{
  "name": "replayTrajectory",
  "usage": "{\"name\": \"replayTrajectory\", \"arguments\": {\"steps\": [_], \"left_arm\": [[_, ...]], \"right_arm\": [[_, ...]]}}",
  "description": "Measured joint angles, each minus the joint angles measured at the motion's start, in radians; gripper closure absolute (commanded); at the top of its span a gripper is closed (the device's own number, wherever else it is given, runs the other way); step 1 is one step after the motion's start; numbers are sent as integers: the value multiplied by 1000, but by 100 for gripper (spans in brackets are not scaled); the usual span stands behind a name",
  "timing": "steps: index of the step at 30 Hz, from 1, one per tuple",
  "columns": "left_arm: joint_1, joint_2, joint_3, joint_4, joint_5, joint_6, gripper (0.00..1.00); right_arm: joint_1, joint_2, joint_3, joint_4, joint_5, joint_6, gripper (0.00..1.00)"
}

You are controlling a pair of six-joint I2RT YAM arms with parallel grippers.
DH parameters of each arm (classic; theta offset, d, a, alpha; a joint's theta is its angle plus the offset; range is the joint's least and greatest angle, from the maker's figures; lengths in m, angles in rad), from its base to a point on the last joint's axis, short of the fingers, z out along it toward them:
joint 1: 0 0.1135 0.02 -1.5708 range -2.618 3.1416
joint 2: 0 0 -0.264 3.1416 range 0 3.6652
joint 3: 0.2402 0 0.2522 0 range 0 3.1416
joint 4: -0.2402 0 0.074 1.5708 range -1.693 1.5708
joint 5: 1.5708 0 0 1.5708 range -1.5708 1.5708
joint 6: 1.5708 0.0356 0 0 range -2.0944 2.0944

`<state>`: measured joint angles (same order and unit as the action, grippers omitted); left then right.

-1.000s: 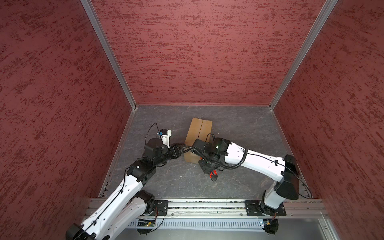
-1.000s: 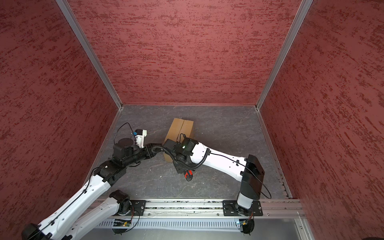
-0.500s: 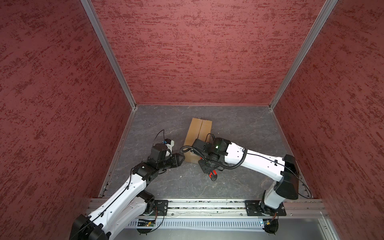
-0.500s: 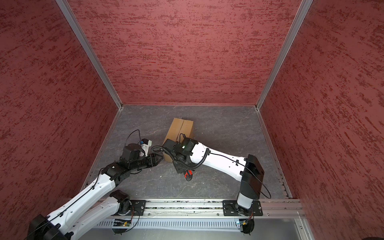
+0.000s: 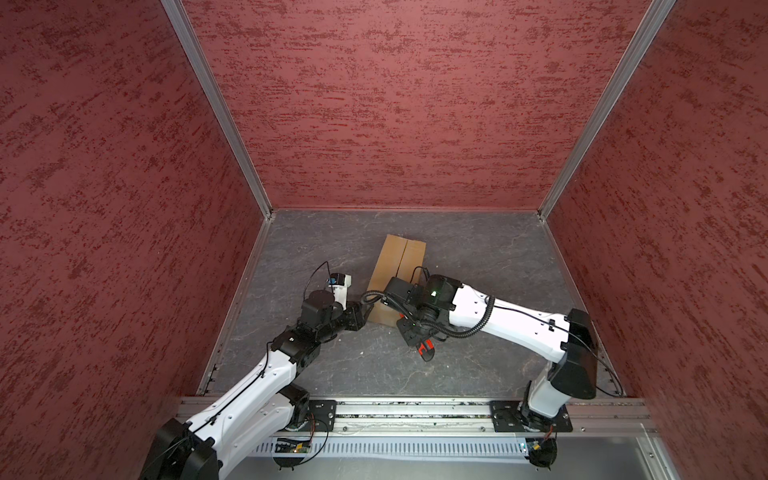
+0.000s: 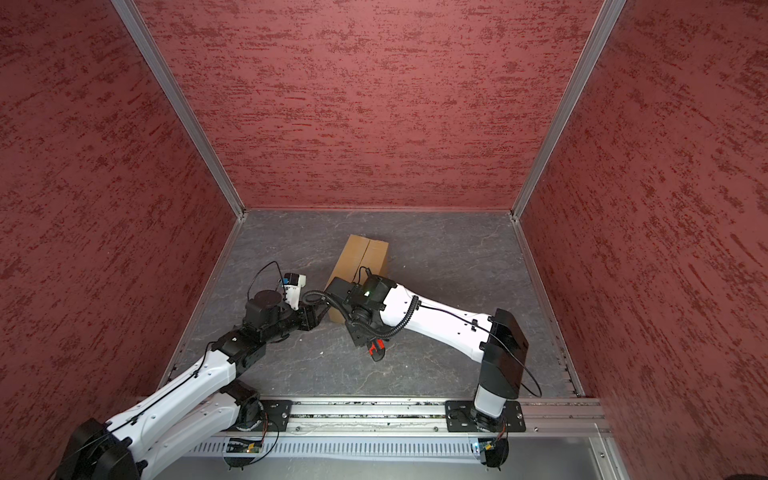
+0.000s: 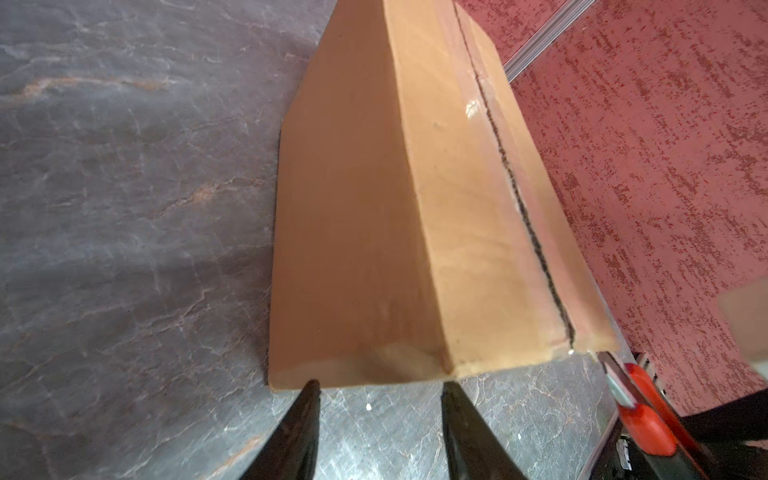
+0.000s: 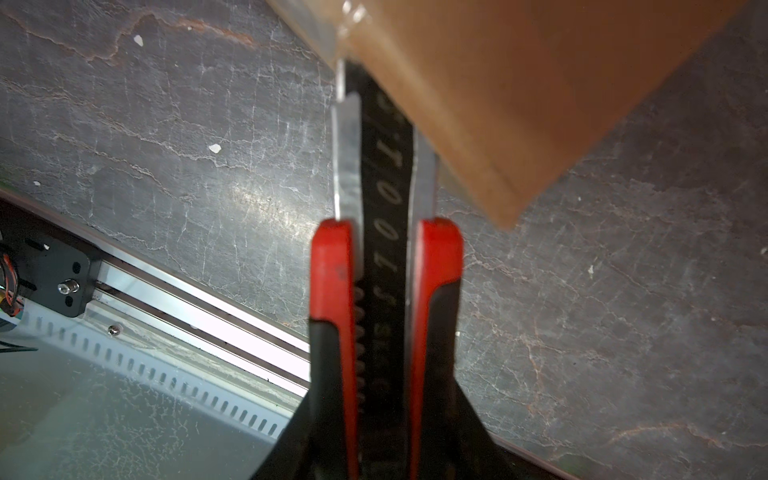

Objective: Unpack the express box
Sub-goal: 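Reposition the left gripper at the box's near corner and push it along the blade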

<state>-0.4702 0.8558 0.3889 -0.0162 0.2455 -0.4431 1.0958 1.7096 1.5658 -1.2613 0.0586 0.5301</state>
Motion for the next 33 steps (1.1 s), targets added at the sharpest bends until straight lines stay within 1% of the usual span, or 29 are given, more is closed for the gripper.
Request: {"name": "replayTrajectory", "arguments": {"steps": [3,8,15,23,29,33], "left_arm": [[-25,16,0,43,-3,8,54],[-72,48,0,79,-47,11,55],[-94,88,0,126,-77,11,56],[-137,90,0,130,-118,11,57],[-148,85,0,127,-120,11,57],[-153,56,2,113,-110,11,54]], "right_arm": [[-2,11,14,-3,2,-4,100],[-5,26,40,-35,9,-9,100],[-8,46,66,-72,19,-12,100],[-8,57,89,-115,35,-14,100],[-8,69,109,-146,63,-9,100],[-7,75,109,-146,84,-2,100]]}}
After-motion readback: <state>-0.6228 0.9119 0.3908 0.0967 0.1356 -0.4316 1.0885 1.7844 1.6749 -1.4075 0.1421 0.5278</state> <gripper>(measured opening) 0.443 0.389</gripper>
